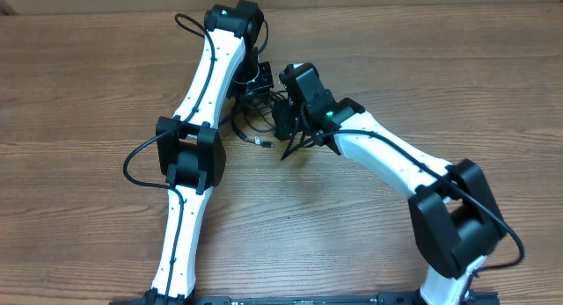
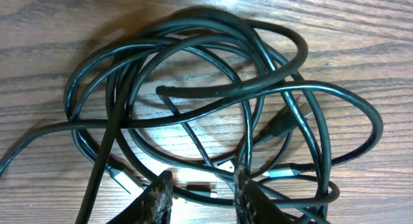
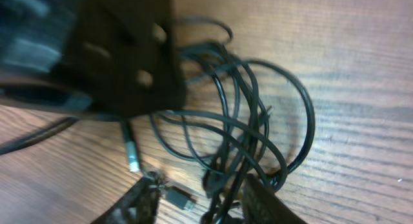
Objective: Untangle cables
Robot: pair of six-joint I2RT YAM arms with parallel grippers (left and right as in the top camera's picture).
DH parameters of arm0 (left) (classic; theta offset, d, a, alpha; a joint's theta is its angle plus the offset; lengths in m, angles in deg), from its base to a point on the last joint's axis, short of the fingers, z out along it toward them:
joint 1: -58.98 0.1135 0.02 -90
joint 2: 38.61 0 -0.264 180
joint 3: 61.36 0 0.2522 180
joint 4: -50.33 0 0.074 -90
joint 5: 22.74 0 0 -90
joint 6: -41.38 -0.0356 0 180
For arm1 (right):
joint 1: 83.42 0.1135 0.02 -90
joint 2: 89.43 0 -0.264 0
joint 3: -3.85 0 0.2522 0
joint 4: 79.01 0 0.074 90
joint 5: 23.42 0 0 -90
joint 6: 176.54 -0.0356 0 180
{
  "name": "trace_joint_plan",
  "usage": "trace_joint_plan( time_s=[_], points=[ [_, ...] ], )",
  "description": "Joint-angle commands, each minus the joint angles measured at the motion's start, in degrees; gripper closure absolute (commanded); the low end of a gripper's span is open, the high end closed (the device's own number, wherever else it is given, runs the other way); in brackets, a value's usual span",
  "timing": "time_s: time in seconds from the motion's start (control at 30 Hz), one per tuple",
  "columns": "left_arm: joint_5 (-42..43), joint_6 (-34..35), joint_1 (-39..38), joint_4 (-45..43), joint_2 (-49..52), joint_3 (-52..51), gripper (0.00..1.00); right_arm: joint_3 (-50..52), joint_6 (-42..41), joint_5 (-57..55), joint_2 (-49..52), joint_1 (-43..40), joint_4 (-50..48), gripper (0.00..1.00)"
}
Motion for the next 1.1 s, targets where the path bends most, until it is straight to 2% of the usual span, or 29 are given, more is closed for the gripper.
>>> trace_joint_plan(
  time_s=[0.0,0.03,0.1,0.23,0.33,0.5,0.6,0.73,0.9,1.07],
  points=[
    [-0.33,0.42,-0.02,0.22,0.17,-0.24,0.67,0.09,0.66,-1.38,3.06,0.07,0.55,0.65],
    [-0.33,0.42,-0.02,0.2,0.17,-0.24,0.67,0.09,0.68,-1.38,3.23,0.07,1.05,0.7],
    [-0.31,0.44,-0.02,0.2,0.17,-0.24,0.67,0.09,0.66,-1.33,3.23,0.09,1.97,0.74],
    [-0.31,0.44,-0.02,0.2,0.17,-0.24,0.67,0.09,-0.96,-1.36,3.23,0.09,3.76,0.75],
    [-0.28,0.44,-0.04,0.22,0.17,-0.24,0.66,0.09,-1.29,-1.38,3.23,0.07,3.15,0.85],
    [-0.28,0.42,-0.04,0.24,0.17,-0.24,0.66,0.09,-1.25,-1.38,3.23,0.07,0.66,0.84],
    [-0.26,-0.07,-0.04,0.83,0.17,-0.24,0.64,0.09,-0.28,-2.27,3.23,0.07,-1.07,0.77],
    [-0.28,-1.14,-0.04,1.4,0.17,-0.24,0.64,0.09,2.62,-3.98,3.23,0.07,-1.81,0.77],
    [-0.26,-1.11,-0.04,1.42,0.17,-0.24,0.63,0.09,2.62,-4.0,3.23,0.07,-1.88,0.96],
    [-0.11,-1.16,-0.04,1.64,0.17,-0.24,0.63,0.02,2.62,-7.69,3.15,0.07,-2.47,0.96]
  ],
)
